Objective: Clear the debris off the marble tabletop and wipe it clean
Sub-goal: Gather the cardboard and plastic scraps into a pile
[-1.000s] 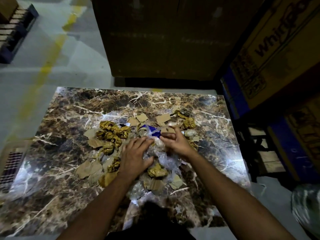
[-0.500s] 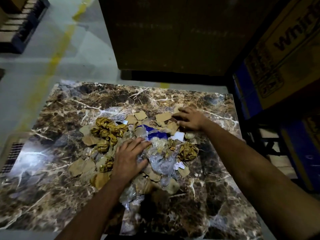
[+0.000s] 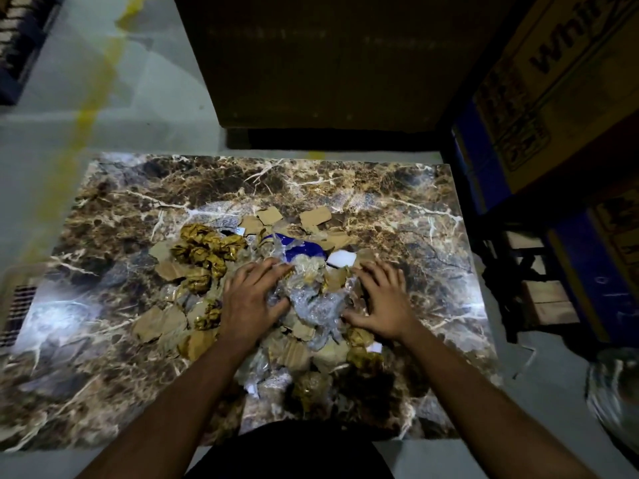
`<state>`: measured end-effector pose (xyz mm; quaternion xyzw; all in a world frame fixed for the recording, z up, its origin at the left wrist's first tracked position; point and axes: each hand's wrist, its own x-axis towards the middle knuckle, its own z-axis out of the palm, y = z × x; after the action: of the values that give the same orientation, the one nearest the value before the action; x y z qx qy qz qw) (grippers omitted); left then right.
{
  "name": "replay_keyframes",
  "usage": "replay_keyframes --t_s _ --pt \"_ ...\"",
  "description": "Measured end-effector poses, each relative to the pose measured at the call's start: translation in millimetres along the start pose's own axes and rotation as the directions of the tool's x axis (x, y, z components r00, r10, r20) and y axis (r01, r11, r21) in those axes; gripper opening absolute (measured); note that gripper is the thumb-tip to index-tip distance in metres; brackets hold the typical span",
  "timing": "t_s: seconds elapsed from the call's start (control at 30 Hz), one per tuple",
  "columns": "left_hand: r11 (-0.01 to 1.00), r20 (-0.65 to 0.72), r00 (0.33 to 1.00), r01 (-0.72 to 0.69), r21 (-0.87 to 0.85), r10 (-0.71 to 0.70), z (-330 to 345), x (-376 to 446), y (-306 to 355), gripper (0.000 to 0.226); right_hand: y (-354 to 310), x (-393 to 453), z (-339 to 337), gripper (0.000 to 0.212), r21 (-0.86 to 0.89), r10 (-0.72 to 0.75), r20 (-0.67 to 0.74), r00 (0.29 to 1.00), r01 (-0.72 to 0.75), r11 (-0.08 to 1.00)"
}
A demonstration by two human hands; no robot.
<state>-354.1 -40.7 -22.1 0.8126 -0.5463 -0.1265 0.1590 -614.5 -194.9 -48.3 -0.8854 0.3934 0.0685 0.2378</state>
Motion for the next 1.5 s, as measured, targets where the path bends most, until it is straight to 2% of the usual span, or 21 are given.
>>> replay_keyframes --t_s 0.17,0.3,0.43,0.6,0.67,0.73,0.83,0.93,1.0,1.13,1.3,1.37,1.43,1.5 --pt "1.0 -0.013 1.0 0.008 -0.014 -0.008 -1.0 -1.6 4.0 0.074 -12.4 -19.9 25.0 0.072 0.041 0.1 -0.251 0.963 -0.092 0.995" --pt "1.0 -0.014 1.0 0.001 -0.023 -0.002 -1.3 -1.8 3.1 0.074 -6.3 -19.4 14.6 0.077 0.243 0.141 -0.201 0.969 -0.09 0.966" --pt "0.999 -0.033 0.999 -0.024 -0.027 0.023 -2.6 -2.0 2.7 0.073 -2.8 -39.6 -4.4 0.069 0.373 0.162 -0.251 0.954 -0.06 0.926" --pt "0.999 -0.033 0.999 -0.028 -0.033 0.027 -5.1 -2.5 2.7 0.072 -8.3 -123.9 10.9 0.099 0.345 0.201 -0.34 0.919 -0.077 0.935" --pt "0.999 -0.031 0.999 -0.027 -0.032 0.026 -4.3 -2.5 1.5 0.073 -21.6 -168.0 39.1 0.109 0.236 0.141 -0.362 0.921 -0.056 0.97" --pt "0.999 -0.031 0.999 -0.026 -0.031 0.025 -3.0 -2.0 0.2 0.074 -34.1 -194.8 74.6 0.118 0.138 0.108 -0.321 0.941 -0.067 0.988" --pt "0.999 -0.021 0.999 -0.034 -0.024 0.034 -1.6 -1.6 -1.4 0.074 -46.3 -182.5 103.2 0.133 0.098 0.213 -0.275 0.937 -0.193 0.976" --pt "0.999 -0.016 0.999 -0.029 -0.033 0.028 -1.5 -3.1 -0.6 0.074 -47.5 -143.5 87.2 0.148 0.147 0.325 -0.245 0.914 -0.296 0.944" --pt "0.999 -0.019 1.0 -0.025 -0.042 0.024 -2.7 -4.3 -0.1 0.073 -39.4 -124.4 70.4 0.151 0.161 0.34 -0.235 0.911 -0.308 0.938" --pt "0.998 -0.028 0.999 -0.031 -0.048 0.03 -2.6 -3.8 -3.1 0.072 -10.8 -93.9 32.8 0.149 0.088 0.189 -0.189 0.964 -0.175 0.981" --pt "0.999 -0.036 0.999 -0.022 -0.038 0.02 -1.9 -3.6 0.4 0.073 1.7 -46.1 0.9 0.141 0.084 0.104 -0.065 0.992 -0.098 0.992" --pt "0.999 -0.035 0.999 -0.029 -0.039 0.028 -2.2 -3.4 0.0 0.074 -0.4 -32.7 4.3 0.13 0.05 0.116 -0.078 0.99 -0.112 0.992" --pt "0.999 -0.027 0.999 -0.035 -0.035 0.034 -1.4 -2.6 -1.4 0.074 -2.7 -28.6 11.4 0.108 0.037 0.169 -0.149 0.974 -0.165 0.985" --pt "0.999 -0.026 0.999 -0.031 -0.034 0.03 -1.4 -2.5 -1.6 0.075 -7.5 -31.2 19.9 0.084 0.112 0.213 -0.231 0.949 -0.192 0.975"
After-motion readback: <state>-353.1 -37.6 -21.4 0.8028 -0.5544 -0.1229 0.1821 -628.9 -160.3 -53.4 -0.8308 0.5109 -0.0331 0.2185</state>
